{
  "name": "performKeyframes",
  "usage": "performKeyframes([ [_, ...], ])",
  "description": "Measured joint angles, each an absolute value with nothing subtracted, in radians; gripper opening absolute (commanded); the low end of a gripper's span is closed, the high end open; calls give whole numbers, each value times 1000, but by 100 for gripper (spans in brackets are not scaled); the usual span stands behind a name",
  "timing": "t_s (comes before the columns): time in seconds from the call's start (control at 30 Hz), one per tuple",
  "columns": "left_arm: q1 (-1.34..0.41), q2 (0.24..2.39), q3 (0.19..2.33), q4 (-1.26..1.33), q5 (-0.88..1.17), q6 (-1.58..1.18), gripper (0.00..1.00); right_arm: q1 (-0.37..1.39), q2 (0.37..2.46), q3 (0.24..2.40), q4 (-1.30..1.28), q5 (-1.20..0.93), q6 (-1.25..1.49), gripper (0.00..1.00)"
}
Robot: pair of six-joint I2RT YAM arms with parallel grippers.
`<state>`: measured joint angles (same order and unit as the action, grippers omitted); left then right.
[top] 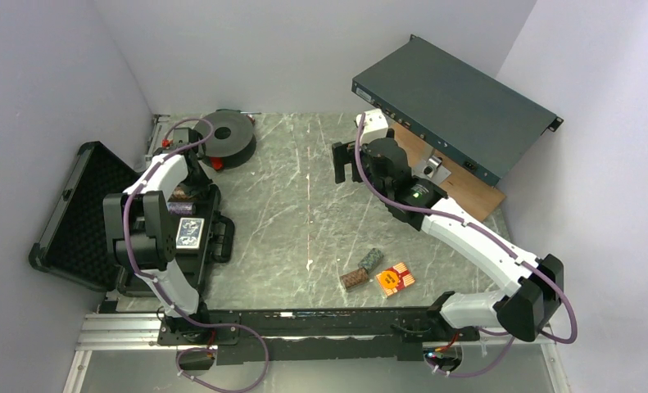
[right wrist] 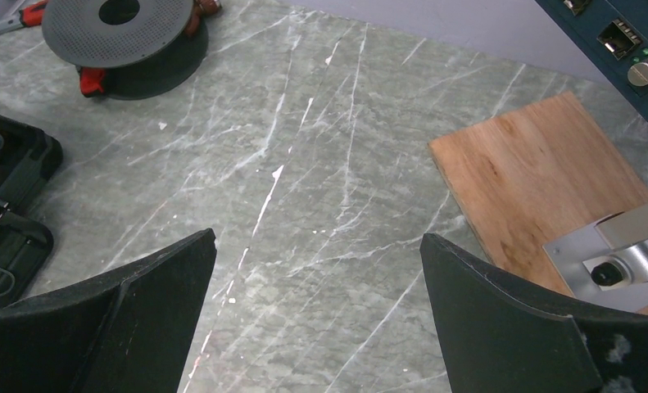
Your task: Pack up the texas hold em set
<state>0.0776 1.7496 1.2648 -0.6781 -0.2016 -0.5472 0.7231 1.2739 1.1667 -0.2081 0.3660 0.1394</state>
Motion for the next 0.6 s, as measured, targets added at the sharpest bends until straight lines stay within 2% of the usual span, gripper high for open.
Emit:
performKeyframes([
  [0.23, 77, 1749, 1262, -675, -207, -562, 14, 723, 1281, 1167, -208, 366, 139, 100],
  [0.4, 76, 1691, 1200, -627, -213, -567, 21, 723, 1283, 1166, -208, 368, 139, 100],
  [0.47, 75, 1644, 1181, -625, -231, -566, 32, 723, 1283, 1166, -208, 369, 139, 100],
  [0.57, 69, 1567, 1173, -632, -260, -559, 66, 723, 1286, 1166, -208, 369, 139, 100],
  [0.6, 63, 1536, 1173, -634, -271, -563, 74, 723, 1287, 1166, -208, 369, 139, 100],
])
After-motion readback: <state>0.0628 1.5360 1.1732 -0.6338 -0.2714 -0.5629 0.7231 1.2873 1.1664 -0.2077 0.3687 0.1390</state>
